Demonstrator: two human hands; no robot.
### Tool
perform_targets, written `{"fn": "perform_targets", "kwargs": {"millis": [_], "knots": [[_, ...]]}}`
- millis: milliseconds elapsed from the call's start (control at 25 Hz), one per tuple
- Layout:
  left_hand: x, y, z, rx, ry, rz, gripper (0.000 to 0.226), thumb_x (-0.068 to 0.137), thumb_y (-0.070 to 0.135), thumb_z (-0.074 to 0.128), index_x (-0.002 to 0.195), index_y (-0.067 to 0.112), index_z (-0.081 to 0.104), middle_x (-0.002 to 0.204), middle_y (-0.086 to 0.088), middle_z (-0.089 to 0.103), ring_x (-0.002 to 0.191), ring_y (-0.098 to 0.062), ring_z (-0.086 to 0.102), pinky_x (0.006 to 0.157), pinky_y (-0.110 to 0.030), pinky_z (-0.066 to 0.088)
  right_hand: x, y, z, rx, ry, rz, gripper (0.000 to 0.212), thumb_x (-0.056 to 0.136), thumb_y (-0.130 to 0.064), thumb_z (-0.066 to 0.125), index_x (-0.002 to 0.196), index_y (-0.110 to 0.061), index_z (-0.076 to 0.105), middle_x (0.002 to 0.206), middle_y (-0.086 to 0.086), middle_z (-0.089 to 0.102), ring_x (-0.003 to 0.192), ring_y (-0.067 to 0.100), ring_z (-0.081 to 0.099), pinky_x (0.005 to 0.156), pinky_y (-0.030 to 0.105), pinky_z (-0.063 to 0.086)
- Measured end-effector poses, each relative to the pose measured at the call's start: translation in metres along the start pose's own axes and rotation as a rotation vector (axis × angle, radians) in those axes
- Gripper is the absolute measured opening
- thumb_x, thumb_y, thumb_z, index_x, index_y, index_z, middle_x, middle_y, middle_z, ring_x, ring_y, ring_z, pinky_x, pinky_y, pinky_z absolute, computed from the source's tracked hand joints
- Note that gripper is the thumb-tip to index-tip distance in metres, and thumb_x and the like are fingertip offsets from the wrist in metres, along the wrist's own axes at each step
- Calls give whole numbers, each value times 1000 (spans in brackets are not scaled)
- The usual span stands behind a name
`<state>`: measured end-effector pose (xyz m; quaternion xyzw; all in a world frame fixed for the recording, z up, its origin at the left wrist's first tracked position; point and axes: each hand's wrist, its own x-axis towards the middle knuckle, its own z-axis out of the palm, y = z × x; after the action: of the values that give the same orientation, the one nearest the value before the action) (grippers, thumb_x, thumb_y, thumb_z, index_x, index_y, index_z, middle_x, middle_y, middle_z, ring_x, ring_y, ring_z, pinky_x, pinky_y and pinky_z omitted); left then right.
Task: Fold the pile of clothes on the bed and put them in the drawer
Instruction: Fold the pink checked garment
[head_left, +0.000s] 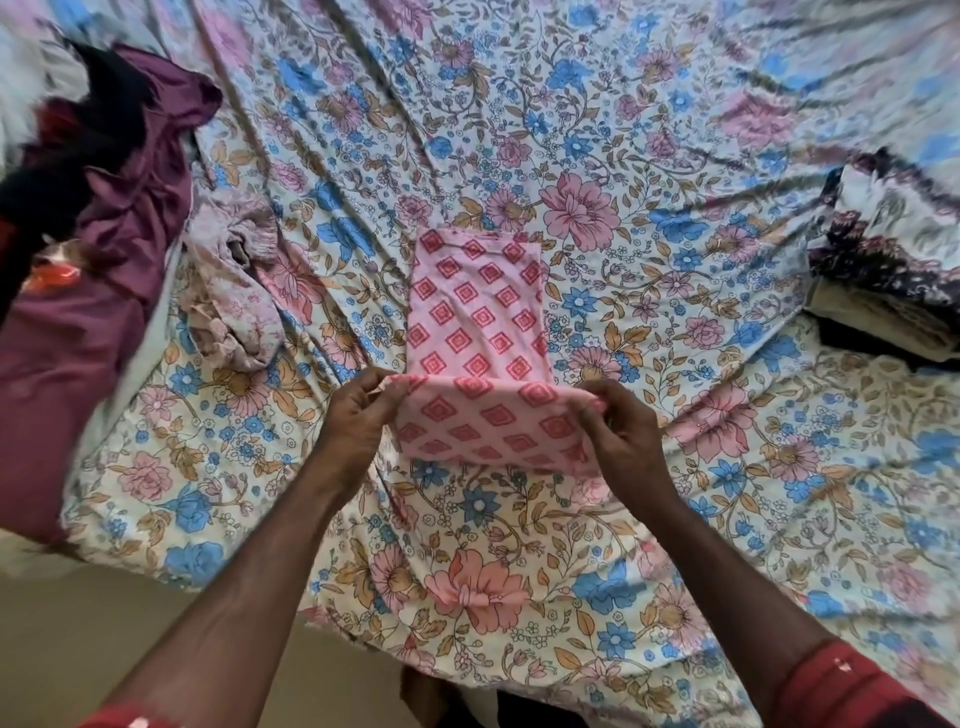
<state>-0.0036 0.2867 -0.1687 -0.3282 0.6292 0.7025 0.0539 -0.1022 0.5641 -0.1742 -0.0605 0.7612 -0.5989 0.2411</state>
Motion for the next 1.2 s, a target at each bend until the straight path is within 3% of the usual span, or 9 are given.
{"fn": "perform_targets", "kwargs": {"millis": [120, 240, 360, 480, 680, 840, 920, 1040, 1200], "knots": [[9, -8, 14, -147, 106, -168, 53, 83, 37, 72, 123, 2, 64, 93, -8, 77, 100, -22, 72, 98, -53, 52, 13, 4, -4, 61, -60, 186, 21, 93, -13, 70, 112, -8, 63, 94, 9, 76, 88, 25, 78, 67, 34, 63], [15, -20, 22, -45, 164, -204, 25, 93, 29, 67, 111, 12, 71, 99, -4, 78, 103, -30, 72, 82, -53, 61, 21, 19, -6, 12, -53, 217, 10, 96, -14, 68, 103, -8, 69, 93, 2, 77, 89, 26, 77, 66, 32, 63], [35, -13, 32, 106, 248, -99, 26, 102, 47, 49, 111, 27, 65, 97, -1, 76, 90, -22, 75, 67, -49, 64, 40, 19, 0, -61, 21, 75, 17, 101, -33, 57, 104, -18, 65, 89, 0, 75, 80, 18, 77, 59, 36, 63], [60, 2, 44, 216, 316, 18, 22, 105, 53, 34, 106, 38, 50, 89, -7, 70, 70, -19, 74, 54, -43, 63, 72, 17, 8, -262, 74, -93, 18, 104, -46, 44, 109, -33, 55, 77, 1, 70, 62, 10, 72, 43, 28, 57], [93, -1, 51, 363, 371, 59, 32, 107, 50, 28, 109, 19, 38, 69, -9, 62, 47, -14, 67, 38, -29, 52, 107, 26, 14, -347, 125, -68, 25, 108, -40, 44, 112, -17, 54, 70, 2, 64, 52, 8, 67, 39, 23, 50], [98, -9, 47, 282, 332, -51, 34, 106, 51, 33, 111, 20, 43, 75, -11, 65, 55, -20, 71, 41, -30, 54, 112, 33, 16, -333, 112, 30, 22, 108, -40, 46, 113, -22, 57, 73, 5, 67, 54, 11, 69, 40, 26, 53], [101, -9, 43, 159, 280, -129, 26, 104, 45, 46, 111, 21, 52, 84, -9, 70, 64, -23, 74, 48, -35, 59, 117, 31, 18, -318, 122, 63, 22, 107, -39, 47, 112, -21, 58, 73, 5, 67, 54, 12, 69, 41, 26, 53], [104, -10, 41, 178, 216, -154, 16, 98, 30, 65, 111, 21, 63, 93, -5, 75, 75, -20, 76, 53, -32, 61, 129, 29, 17, -290, 89, 207, 23, 106, -44, 50, 111, -22, 57, 78, 9, 70, 57, 16, 72, 44, 37, 58], [106, -13, 45, 259, 267, -154, 19, 108, 33, 44, 117, 18, 52, 89, -9, 71, 61, -14, 73, 46, -27, 56, 135, 24, 18, -255, 73, 373, 29, 102, -47, 55, 115, -21, 57, 85, 12, 73, 61, 18, 75, 49, 43, 61]]}}
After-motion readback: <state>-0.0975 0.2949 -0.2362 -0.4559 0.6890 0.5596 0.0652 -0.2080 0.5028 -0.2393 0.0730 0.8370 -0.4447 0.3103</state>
